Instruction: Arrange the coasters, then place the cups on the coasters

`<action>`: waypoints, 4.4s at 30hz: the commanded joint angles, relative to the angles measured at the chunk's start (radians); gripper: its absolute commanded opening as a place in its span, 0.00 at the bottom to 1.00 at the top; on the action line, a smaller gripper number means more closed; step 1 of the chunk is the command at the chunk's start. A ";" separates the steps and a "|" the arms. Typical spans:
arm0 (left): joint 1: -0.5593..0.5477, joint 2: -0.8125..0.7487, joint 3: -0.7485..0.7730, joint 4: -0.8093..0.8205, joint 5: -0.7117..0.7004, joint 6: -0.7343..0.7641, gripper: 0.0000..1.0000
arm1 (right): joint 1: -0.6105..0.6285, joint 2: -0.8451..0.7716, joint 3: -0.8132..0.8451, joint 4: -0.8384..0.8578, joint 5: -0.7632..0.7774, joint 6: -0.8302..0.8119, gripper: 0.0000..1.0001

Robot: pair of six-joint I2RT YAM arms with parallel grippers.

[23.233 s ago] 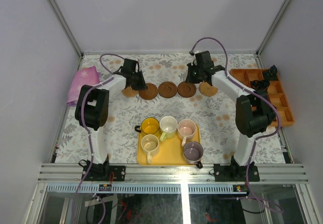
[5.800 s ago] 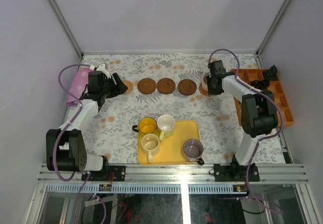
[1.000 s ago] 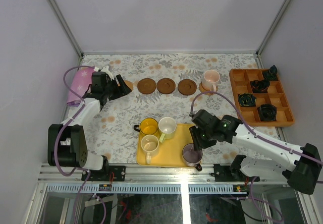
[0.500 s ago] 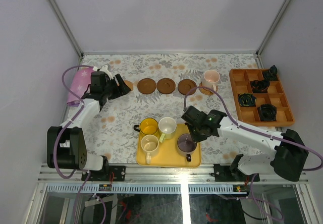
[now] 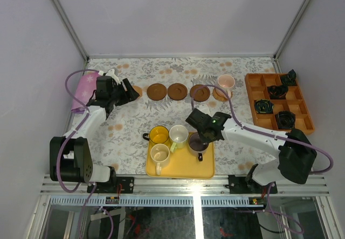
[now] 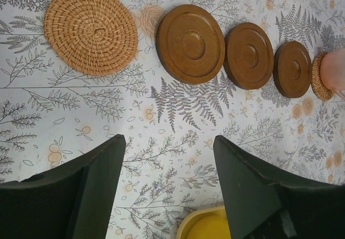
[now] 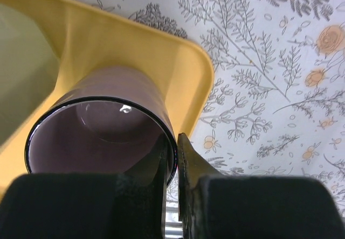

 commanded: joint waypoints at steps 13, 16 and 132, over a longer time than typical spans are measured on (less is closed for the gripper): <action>-0.008 -0.030 -0.005 0.010 -0.013 0.020 0.67 | -0.105 0.134 0.056 0.085 0.155 -0.071 0.15; -0.008 -0.028 -0.003 0.011 -0.014 0.020 0.67 | -0.119 0.140 0.061 0.093 0.168 -0.084 0.16; -0.016 0.025 0.006 0.006 -0.050 0.029 0.67 | -0.284 0.056 0.201 0.500 0.078 -0.398 0.00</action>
